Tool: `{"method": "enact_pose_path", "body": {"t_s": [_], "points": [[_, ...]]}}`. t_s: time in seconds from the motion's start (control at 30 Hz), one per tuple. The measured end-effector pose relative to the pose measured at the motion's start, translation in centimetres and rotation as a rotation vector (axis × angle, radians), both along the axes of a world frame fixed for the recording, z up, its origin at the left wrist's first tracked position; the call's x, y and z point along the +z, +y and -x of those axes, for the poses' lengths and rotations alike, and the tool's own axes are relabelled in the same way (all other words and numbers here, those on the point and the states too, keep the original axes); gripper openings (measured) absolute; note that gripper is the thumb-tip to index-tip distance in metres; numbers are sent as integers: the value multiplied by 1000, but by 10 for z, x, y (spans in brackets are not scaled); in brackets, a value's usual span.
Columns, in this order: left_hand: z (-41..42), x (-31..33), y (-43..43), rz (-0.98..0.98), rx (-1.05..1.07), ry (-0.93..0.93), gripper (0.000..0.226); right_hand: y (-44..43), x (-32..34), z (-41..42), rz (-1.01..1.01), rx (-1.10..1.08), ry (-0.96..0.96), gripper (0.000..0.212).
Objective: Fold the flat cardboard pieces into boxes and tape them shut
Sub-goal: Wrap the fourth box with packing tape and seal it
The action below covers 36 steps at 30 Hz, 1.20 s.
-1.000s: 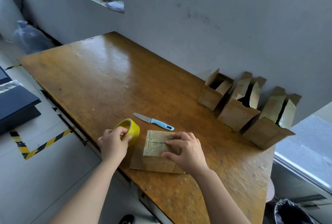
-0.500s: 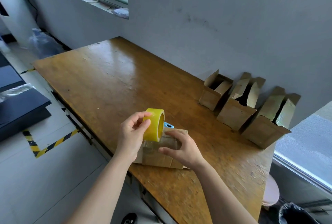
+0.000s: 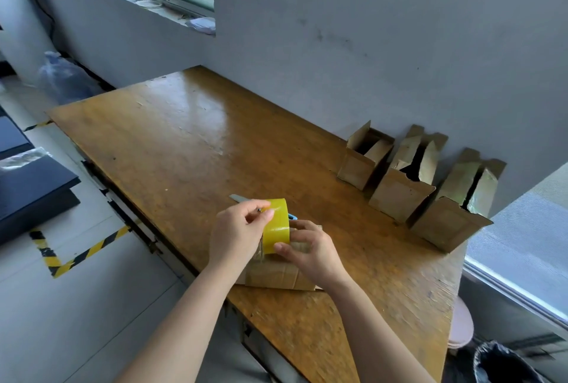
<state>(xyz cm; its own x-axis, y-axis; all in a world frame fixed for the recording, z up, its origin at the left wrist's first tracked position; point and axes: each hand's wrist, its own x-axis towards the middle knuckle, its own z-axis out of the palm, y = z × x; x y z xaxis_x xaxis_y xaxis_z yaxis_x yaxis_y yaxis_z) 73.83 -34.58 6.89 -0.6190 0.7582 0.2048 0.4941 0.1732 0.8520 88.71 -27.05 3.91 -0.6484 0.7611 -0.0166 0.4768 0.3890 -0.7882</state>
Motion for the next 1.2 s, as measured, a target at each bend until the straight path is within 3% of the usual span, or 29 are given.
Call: {"method": "enact_pose_path", "body": {"t_s": [0.1, 0.2, 0.37, 0.63, 0.8, 0.97, 1.07, 1.2], "points": [[7, 8, 2, -43, -10, 387, 9, -1, 5, 7, 41, -12, 0, 25], [12, 12, 7, -46, -95, 557, 12, -2, 8, 10, 74, -26, 0, 29], [10, 8, 15, -21, -104, 479, 13, 0, 9, 9, 153, -42, 10, 27], [7, 3, 26, 132, 151, 201, 18, 18, 13, 12, 175, 37, -18, 21], [3, 3, 23, 152, 101, 353, 13, 23, 11, 7, 216, 108, -4, 8], [10, 15, 31, 236, -4, 462, 22, 22, 9, 6, 202, 140, -14, 16], [8, 20, 36, 191, -25, 433, 15, 22, 9, 4, 216, 150, -16, 15], [-2, 17, 39, 181, 9, 542, 17, 22, 9, 3, 198, 145, -5, 20]]}}
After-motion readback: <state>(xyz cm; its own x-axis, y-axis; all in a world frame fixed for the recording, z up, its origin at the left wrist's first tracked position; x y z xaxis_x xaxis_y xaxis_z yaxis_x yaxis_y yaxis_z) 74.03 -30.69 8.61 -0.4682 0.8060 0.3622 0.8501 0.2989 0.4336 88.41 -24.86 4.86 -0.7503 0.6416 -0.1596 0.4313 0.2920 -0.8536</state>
